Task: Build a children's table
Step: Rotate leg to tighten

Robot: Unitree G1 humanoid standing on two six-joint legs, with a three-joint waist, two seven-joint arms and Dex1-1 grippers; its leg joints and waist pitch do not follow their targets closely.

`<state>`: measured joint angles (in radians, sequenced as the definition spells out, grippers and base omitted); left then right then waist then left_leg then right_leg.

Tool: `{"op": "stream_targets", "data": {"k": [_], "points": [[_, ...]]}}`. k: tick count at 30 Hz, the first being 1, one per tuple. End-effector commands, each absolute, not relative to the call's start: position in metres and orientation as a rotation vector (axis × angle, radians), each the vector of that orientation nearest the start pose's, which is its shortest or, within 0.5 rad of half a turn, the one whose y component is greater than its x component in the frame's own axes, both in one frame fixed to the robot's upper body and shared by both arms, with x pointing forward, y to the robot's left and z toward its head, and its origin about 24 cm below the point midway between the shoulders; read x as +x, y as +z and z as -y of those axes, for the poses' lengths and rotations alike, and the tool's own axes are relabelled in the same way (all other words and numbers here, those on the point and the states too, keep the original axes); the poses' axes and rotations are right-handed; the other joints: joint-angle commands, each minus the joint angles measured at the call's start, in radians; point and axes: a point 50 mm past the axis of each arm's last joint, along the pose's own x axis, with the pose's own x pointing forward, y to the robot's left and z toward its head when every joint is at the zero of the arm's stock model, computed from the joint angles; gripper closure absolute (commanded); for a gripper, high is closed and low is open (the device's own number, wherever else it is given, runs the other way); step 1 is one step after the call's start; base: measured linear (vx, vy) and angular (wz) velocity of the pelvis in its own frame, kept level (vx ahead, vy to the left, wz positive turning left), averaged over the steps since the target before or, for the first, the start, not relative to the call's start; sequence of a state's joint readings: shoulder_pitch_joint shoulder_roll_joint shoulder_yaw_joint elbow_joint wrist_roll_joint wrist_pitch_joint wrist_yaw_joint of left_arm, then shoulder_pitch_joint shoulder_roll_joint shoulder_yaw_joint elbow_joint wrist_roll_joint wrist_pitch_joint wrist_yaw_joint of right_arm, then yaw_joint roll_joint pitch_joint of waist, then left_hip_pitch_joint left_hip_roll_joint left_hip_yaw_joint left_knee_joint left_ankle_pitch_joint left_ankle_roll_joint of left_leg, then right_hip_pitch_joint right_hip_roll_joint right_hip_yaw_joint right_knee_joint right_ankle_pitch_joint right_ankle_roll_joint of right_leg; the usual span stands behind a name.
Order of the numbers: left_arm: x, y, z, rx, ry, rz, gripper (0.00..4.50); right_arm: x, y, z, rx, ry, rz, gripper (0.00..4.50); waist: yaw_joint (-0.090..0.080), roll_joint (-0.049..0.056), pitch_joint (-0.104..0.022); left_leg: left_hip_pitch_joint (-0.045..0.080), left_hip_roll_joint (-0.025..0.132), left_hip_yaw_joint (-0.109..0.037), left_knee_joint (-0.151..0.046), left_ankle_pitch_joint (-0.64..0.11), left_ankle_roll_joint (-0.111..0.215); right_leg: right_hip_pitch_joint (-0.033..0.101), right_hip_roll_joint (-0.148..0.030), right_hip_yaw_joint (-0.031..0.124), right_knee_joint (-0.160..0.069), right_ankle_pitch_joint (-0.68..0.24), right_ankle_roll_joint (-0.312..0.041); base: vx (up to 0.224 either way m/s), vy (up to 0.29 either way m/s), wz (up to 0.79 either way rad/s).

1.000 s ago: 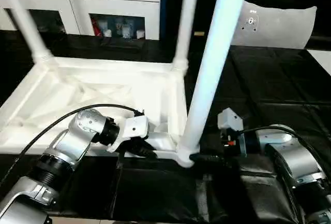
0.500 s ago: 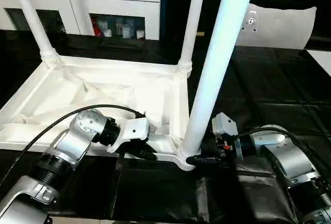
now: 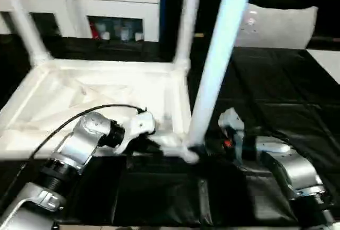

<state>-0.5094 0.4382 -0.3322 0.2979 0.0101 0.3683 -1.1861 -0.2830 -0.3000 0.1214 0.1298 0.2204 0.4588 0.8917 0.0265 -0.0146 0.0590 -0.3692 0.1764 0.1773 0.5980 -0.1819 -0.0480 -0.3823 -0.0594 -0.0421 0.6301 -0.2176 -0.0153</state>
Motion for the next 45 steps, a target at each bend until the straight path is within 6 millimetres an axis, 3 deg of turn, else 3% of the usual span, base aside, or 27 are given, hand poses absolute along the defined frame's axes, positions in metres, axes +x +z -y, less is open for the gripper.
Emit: {"op": "stream_targets", "data": {"k": [1,5,8,9,11,19,25,29,32,34,36,42,45], "points": [[0.302,0.078,-0.097,0.356,-1.311,-0.410,4.50,0.278,0.049,0.099,0.082,1.018,-0.370,1.86,-0.001,-0.004,-0.053,0.009,0.051,-0.024,-0.078,-0.236,-0.015,0.033,-0.082,0.046,-0.095,-0.317,-0.188,0.000,0.000,0.00],[0.316,0.082,-0.074,0.289,-1.081,-0.388,4.50,0.286,0.044,0.079,0.128,0.801,-0.365,1.87,-0.013,-0.003,-0.056,0.010,0.049,-0.020,-0.072,-0.196,-0.005,0.028,-0.079,0.050,-0.095,-0.253,-0.202,0.000,0.000,0.00],[0.319,0.084,-0.067,0.258,-1.008,-0.381,4.50,0.292,0.045,0.072,0.138,0.686,-0.357,1.87,-0.015,0.003,-0.060,0.006,0.046,-0.020,-0.071,-0.157,0.009,0.035,-0.077,0.049,-0.090,-0.176,-0.210,0.000,0.000,0.00],[0.320,0.085,-0.065,0.250,-0.987,-0.377,4.50,0.293,0.046,0.070,0.138,0.668,-0.340,1.87,-0.015,0.001,-0.062,0.005,0.046,-0.019,-0.070,-0.144,0.015,0.037,-0.076,0.048,-0.089,-0.136,-0.217,0.000,0.000,0.00],[0.320,0.085,-0.063,0.248,-0.979,-0.378,4.50,0.293,0.049,0.067,0.165,0.668,-0.319,1.31,-0.013,0.001,-0.063,0.004,0.046,-0.018,-0.069,-0.127,0.034,0.042,-0.077,0.048,-0.087,-0.088,-0.224,0.000,0.000,0.00],[0.318,0.082,-0.073,0.322,-1.018,-0.379,4.50,0.294,0.058,0.080,0.149,0.662,-0.237,0.58,-0.015,0.004,-0.059,0.006,0.049,-0.021,-0.075,-0.168,0.031,0.042,-0.078,0.048,-0.092,-0.129,-0.215,0.000,0.000,0.00],[0.313,0.077,-0.094,0.409,-1.157,-0.364,4.50,0.288,0.063,0.110,0.090,0.795,-0.219,0.07,-0.012,0.003,-0.063,0.002,0.048,-0.019,-0.070,-0.119,0.064,0.049,-0.078,0.048,-0.084,-0.034,-0.225,0.000,0.000,0.00],[0.305,0.075,-0.107,0.461,-1.311,-0.380,4.50,0.282,0.069,0.129,0.014,0.960,-0.218,0.07,-0.006,0.003,-0.062,0.004,0.051,-0.017,-0.068,-0.122,0.074,0.048,-0.079,0.047,-0.082,-0.034,-0.239,0.000,0.000,0.00],[0.300,0.073,-0.114,0.511,-1.389,-0.391,4.50,0.280,0.072,0.136,-0.015,1.034,-0.229,0.07,-0.001,0.006,-0.062,0.008,0.056,-0.016,-0.069,-0.133,0.076,0.044,-0.079,0.047,-0.081,-0.042,-0.240,0.000,0.000,0.00],[0.299,0.072,-0.117,0.520,-1.436,-0.394,4.50,0.278,0.073,0.140,-0.039,1.104,-0.244,0.07,0.013,0.006,-0.061,0.016,0.059,-0.014,-0.070,-0.145,0.070,0.037,-0.080,0.048,-0.082,-0.055,-0.248,0.000,0.000,0.00],[0.296,0.073,-0.121,0.528,-1.503,-0.402,4.50,0.276,0.074,0.143,-0.091,1.182,-0.269,0.07,0.024,0.008,-0.061,0.016,0.059,-0.015,-0.071,-0.145,0.058,0.039,-0.080,0.046,-0.079,-0.061,-0.251,0.000,0.000,0.00],[0.289,0.076,-0.128,0.573,-1.643,-0.432,4.50,0.275,0.075,0.146,-0.139,1.324,-0.287,0.07,0.032,0.000,-0.061,0.014,0.058,-0.014,-0.070,-0.163,0.051,0.041,-0.087,0.048,-0.079,-0.087,-0.248,0.000,0.000,0.00],[0.288,0.076,-0.129,0.582,-1.672,-0.434,4.50,0.274,0.075,0.145,-0.128,1.374,-0.295,0.43,0.037,0.001,-0.061,0.014,0.059,-0.014,-0.070,-0.153,0.054,0.039,-0.085,0.046,-0.080,-0.104,-0.246,0.000,0.000,0.00]]}}
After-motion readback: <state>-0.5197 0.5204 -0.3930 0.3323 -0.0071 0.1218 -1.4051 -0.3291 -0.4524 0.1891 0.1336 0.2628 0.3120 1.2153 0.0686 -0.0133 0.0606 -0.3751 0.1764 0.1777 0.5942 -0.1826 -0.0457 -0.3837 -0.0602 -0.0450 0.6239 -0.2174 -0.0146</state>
